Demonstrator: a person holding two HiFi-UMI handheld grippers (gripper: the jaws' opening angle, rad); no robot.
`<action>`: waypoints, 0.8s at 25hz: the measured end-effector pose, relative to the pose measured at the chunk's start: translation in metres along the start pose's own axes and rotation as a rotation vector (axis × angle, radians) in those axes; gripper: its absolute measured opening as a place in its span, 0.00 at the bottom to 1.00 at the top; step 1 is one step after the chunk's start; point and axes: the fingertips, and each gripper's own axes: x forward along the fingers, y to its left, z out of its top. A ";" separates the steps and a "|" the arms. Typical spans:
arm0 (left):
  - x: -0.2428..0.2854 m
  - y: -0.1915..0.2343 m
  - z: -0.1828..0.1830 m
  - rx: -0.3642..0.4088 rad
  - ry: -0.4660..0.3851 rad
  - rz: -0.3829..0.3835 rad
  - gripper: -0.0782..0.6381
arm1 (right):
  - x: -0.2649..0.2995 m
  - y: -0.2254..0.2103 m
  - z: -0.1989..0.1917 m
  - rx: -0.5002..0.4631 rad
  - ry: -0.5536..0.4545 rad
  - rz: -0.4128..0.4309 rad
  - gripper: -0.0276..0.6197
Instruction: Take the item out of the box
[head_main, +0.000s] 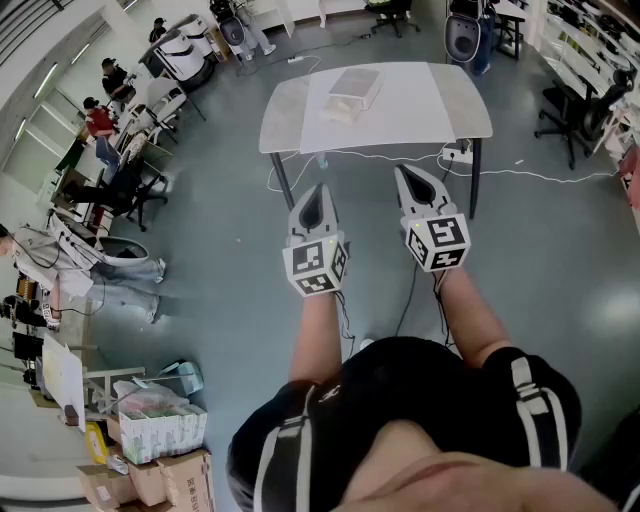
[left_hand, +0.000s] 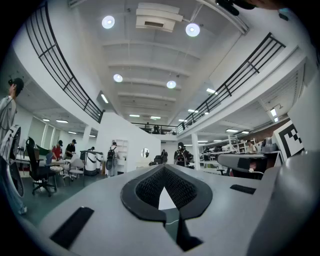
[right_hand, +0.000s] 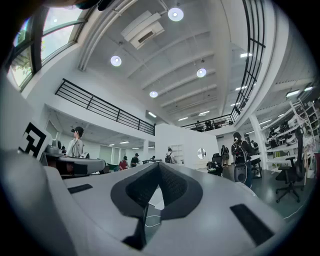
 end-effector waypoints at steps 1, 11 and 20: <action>0.000 0.001 0.001 -0.001 -0.003 0.000 0.12 | 0.001 0.001 0.001 -0.002 -0.003 0.001 0.06; -0.007 0.038 0.002 -0.006 -0.015 -0.003 0.12 | 0.030 0.044 0.002 -0.022 -0.012 0.041 0.06; -0.016 0.091 -0.010 0.000 -0.014 -0.008 0.12 | 0.059 0.089 -0.010 -0.030 -0.019 0.042 0.06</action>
